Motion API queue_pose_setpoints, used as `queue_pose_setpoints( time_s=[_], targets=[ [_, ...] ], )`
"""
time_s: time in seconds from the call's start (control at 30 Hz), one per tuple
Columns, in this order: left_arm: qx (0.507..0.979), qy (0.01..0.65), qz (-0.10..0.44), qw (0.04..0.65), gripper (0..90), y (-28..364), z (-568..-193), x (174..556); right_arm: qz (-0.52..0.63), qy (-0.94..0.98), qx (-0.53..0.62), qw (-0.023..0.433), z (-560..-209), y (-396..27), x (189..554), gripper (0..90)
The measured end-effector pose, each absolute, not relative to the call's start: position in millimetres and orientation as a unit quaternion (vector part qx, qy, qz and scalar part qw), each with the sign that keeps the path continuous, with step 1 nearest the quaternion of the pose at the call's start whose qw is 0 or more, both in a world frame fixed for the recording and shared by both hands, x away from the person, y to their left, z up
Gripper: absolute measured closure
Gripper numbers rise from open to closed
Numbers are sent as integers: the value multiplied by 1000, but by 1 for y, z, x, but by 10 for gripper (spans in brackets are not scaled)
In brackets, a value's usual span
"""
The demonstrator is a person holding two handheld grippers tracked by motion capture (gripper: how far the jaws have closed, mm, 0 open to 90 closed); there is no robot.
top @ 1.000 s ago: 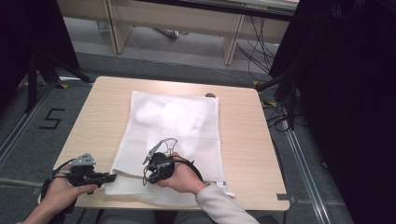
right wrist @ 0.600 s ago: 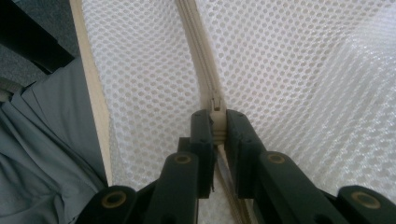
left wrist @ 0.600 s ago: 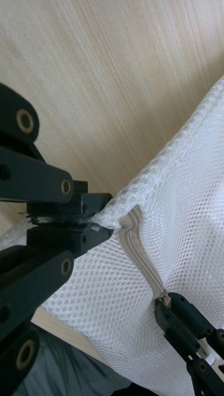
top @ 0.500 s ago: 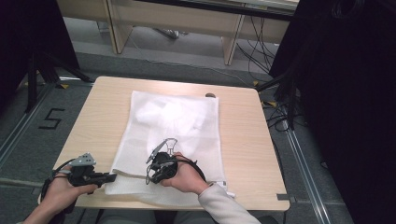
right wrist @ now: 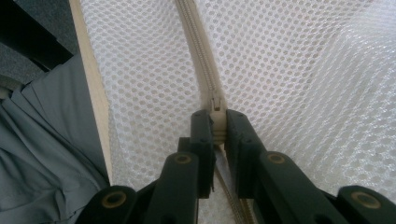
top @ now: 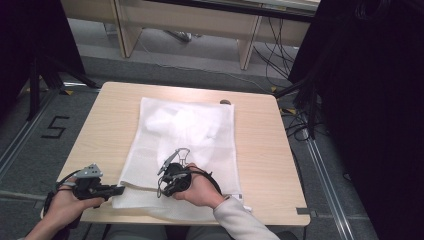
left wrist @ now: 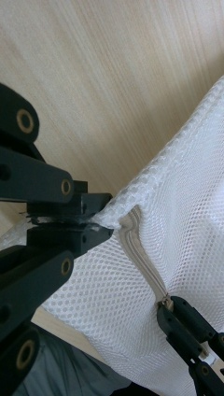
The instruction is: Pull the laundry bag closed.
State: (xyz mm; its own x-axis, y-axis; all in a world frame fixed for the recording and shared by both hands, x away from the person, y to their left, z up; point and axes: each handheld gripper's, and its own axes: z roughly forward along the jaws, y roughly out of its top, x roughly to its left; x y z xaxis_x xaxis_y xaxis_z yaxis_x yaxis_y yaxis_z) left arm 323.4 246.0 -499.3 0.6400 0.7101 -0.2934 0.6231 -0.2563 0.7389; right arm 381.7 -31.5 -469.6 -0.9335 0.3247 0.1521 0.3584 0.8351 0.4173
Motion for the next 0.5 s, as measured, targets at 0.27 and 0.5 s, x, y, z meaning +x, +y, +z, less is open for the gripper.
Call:
queue_pose_setpoints(
  time_s=[0.27,0.5],
  targets=[
    [788,426,48,442,855,246,-499,323,-224,-957,-179,37,-469,-34,382,825],
    [790,424,49,440,855,247,-499,323,-223,-958,-177,35,-468,-35,382,826]
  ],
)
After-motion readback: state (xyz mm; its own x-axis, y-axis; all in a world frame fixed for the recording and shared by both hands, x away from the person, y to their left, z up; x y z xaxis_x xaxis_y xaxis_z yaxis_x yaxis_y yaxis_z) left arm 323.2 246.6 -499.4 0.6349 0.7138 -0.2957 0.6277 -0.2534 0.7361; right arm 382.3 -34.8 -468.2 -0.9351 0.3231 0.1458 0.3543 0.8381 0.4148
